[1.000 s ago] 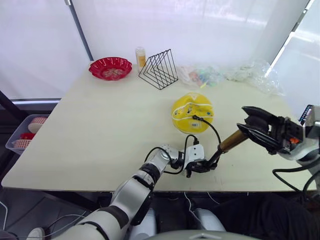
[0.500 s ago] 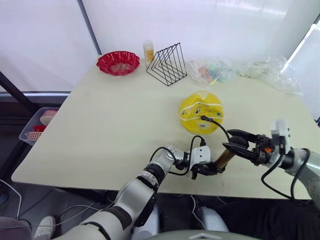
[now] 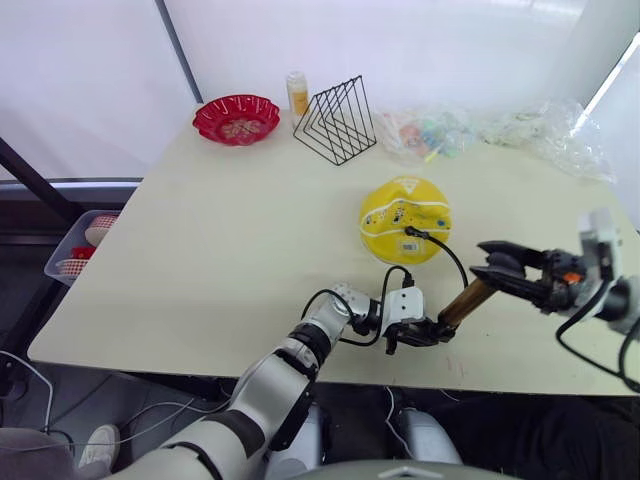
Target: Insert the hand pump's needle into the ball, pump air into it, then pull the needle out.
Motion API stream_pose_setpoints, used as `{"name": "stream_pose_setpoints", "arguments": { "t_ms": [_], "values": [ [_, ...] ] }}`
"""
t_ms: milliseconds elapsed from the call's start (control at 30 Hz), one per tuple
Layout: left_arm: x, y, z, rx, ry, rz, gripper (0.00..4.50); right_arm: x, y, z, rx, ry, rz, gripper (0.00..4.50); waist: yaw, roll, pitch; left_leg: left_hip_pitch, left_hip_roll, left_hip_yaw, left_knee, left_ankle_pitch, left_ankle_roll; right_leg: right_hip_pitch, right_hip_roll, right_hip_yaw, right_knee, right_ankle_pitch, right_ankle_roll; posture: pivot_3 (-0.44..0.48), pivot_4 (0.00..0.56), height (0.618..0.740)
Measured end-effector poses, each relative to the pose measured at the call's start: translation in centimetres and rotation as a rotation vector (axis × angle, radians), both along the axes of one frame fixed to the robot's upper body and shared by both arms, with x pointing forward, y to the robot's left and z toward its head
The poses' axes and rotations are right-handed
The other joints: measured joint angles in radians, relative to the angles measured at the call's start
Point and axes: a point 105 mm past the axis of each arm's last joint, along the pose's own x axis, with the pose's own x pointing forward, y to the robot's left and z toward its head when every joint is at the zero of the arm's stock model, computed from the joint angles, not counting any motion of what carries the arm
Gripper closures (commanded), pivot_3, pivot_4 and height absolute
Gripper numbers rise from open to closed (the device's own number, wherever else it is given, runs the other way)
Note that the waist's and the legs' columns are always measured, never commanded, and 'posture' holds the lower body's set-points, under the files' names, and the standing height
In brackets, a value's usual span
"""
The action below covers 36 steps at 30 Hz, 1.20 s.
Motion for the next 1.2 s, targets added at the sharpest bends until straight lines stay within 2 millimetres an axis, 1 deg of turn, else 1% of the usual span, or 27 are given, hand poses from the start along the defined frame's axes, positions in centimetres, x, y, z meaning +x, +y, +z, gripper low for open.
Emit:
{"name": "stream_pose_setpoints", "arguments": {
  "t_ms": [67,100,133,233,333,533,600,667,800,867,900,967,1000,1067,1100,1200],
  "values": [
    [0.0,0.0,0.0,0.0,0.0,0.0,3.5,-0.2,-0.3,2.2,0.011,-0.019,0.007,2.45,0.0,-0.001,0.001,0.0,0.0,0.0,0.0,0.0,0.0,0.0,0.001,0.0,0.0,0.0,0.0,0.0,0.15,0.737],
    [0.0,0.0,0.0,0.0,0.0,0.0,3.5,-0.3,-0.3,2.6,0.011,-0.026,0.007,2.45,0.0,-0.001,0.002,0.0,0.0,0.0,0.0,0.0,0.0,0.0,0.001,0.0,0.0,0.0,0.0,0.0,0.15,0.737],
    [0.0,0.0,0.0,0.0,0.0,0.001,3.5,-0.4,-0.5,3.7,0.013,-0.031,0.009,2.45,0.0,-0.001,0.002,0.0,0.0,0.0,0.0,0.0,0.0,0.0,0.001,0.0,0.0,0.0,0.0,0.0,0.15,0.737],
    [0.0,0.0,0.0,-0.002,0.001,0.002,3.5,-0.7,-0.7,5.7,0.022,-0.042,0.005,2.45,0.0,-0.001,0.003,0.0,0.0,0.0,0.0,0.0,0.0,0.0,0.001,0.0,0.0,0.0,0.0,0.0,0.15,0.737],
    [0.0,0.0,0.1,-0.003,0.0,0.001,3.5,-0.6,-0.8,5.8,0.015,-0.005,-0.007,2.45,0.0,-0.002,0.004,0.0,0.0,0.0,0.0,0.0,0.0,0.0,0.001,0.0,0.0,0.0,0.0,0.0,0.15,0.737],
    [0.0,0.1,-0.1,-0.001,0.002,0.003,3.5,-0.9,-0.6,5.4,0.004,0.028,-0.001,2.45,0.0,-0.002,0.004,0.0,0.0,0.0,0.0,0.0,0.0,0.0,0.002,0.0,0.001,0.0,0.001,0.0,0.15,0.737],
    [0.0,0.2,-0.2,0.004,0.003,0.005,3.5,-1.1,-0.4,4.6,0.016,0.022,0.002,2.45,0.0,-0.005,0.002,0.002,0.001,-0.001,0.0,0.0,0.0,0.002,0.006,0.0,0.001,0.0,0.001,0.0,0.15,0.737],
    [0.0,0.2,-0.2,0.008,0.001,0.009,3.5,-1.1,0.1,3.5,0.024,0.024,0.013,2.45,-0.001,-0.006,0.001,0.003,0.001,-0.001,0.001,0.0,0.0,0.003,0.007,0.0,0.001,0.0,0.001,0.0,0.15,0.737],
    [0.1,0.4,-0.5,0.018,0.002,0.019,3.5,-1.1,1.1,0.5,-0.002,0.037,0.027,2.45,-0.002,-0.013,-0.006,0.005,0.002,-0.003,0.002,0.0,0.0,0.005,0.007,-0.001,0.002,0.0,0.001,0.0,0.15,0.737],
    [0.0,0.4,-0.6,0.02,0.003,0.019,3.5,-1.0,1.4,-0.8,-0.028,0.044,0.03,2.45,-0.003,-0.014,-0.007,0.005,0.002,-0.003,0.003,0.0,0.0,0.006,0.006,-0.001,0.002,0.0,0.001,0.0,0.15,0.737],
    [0.0,0.5,-0.7,0.022,0.004,0.019,3.5,-0.9,1.7,-1.9,-0.049,0.05,0.034,2.45,-0.003,-0.015,-0.009,0.005,0.002,-0.004,0.004,0.0,0.0,0.006,0.006,-0.002,0.002,0.0,0.001,0.0,0.15,0.737],
    [0.0,0.5,-0.7,0.023,0.004,0.019,3.5,-0.8,1.8,-2.8,-0.07,0.064,0.035,2.45,-0.003,-0.014,-0.01,0.005,0.003,-0.004,0.004,0.0,0.0,0.006,0.004,-0.002,0.002,0.0,0.0,0.0,0.15,0.737],
    [0.0,0.6,-0.8,0.027,0.008,0.02,3.5,-0.4,2.3,-4.6,-0.098,0.065,0.043,2.45,-0.003,-0.018,-0.013,0.005,0.003,-0.005,0.004,0.0,0.0,0.006,0.005,-0.003,0.002,0.0,0.0,0.0,0.15,0.737],
    [0.0,0.6,-0.8,0.027,0.008,0.02,3.5,-0.2,2.8,-5.8,-0.109,0.061,0.052,2.45,-0.003,-0.017,-0.014,0.005,0.003,-0.005,0.004,0.0,0.0,0.006,0.005,-0.003,0.002,0.0,0.0,0.0,0.15,0.737],
    [0.0,0.6,-0.8,0.027,0.008,0.021,3.5,-0.2,3.0,-6.8,-0.138,0.064,0.06,2.45,-0.003,-0.017,-0.014,0.005,0.003,-0.005,0.004,0.0,0.0,0.006,0.004,-0.003,0.002,0.0,0.0,0.0,0.15,0.737],
    [0.0,0.5,-0.8,0.027,0.008,0.019,3.5,0.0,3.0,-7.8,-0.142,0.078,0.05,2.45,-0.003,-0.017,-0.014,0.005,0.003,-0.005,0.005,0.0,0.0,0.006,0.005,-0.003,0.002,0.0,0.0,0.0,0.15,0.737]
  ]
}}
